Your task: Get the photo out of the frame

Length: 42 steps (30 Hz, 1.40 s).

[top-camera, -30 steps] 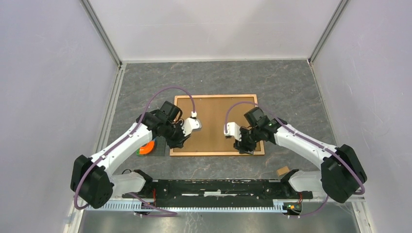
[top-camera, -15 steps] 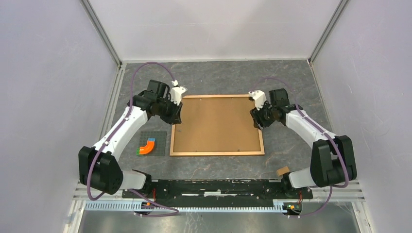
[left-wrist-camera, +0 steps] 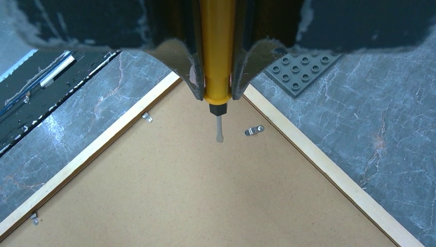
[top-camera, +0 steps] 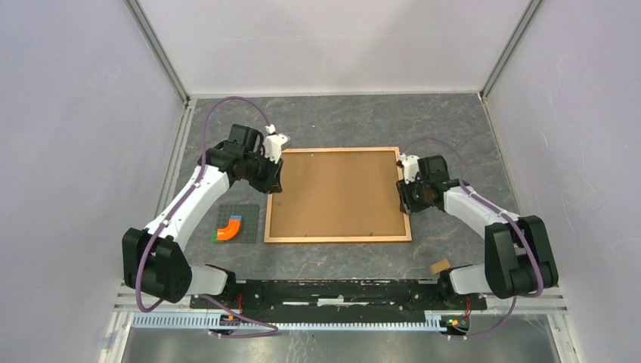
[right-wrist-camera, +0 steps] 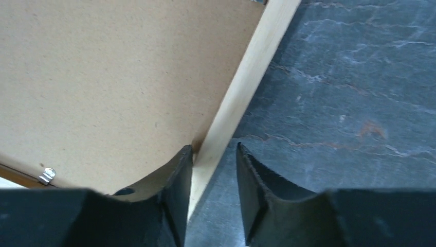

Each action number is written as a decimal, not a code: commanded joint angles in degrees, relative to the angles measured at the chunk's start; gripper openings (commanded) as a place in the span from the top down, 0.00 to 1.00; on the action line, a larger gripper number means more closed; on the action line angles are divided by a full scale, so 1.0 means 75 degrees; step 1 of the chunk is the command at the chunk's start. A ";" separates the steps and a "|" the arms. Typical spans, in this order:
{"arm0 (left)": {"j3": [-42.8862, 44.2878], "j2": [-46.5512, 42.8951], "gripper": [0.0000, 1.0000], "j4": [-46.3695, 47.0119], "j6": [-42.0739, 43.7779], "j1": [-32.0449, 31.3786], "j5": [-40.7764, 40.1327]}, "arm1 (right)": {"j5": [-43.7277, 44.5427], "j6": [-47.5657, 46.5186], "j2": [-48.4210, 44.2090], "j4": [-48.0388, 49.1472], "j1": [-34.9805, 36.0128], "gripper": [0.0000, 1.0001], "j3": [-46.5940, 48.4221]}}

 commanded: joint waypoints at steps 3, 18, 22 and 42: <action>0.0237 -0.0193 0.98 0.0145 -0.0349 0.0021 0.0158 | 0.0073 0.0056 0.0625 0.0273 -0.0058 0.69 0.0152; 0.0085 -0.0281 0.98 0.0016 -0.0109 0.0080 0.0196 | -0.0797 -0.3297 0.3060 -0.0973 -0.1009 1.00 0.3141; 0.0377 -0.0069 0.98 -0.0301 0.0487 -0.0063 0.0187 | -0.1559 -0.4132 0.4174 -0.1809 -0.0918 1.00 0.4838; 0.0863 0.0630 0.98 -0.0916 0.2892 -0.1362 -0.1648 | -0.1344 -0.6842 0.6519 -0.2541 -0.0068 0.95 0.8874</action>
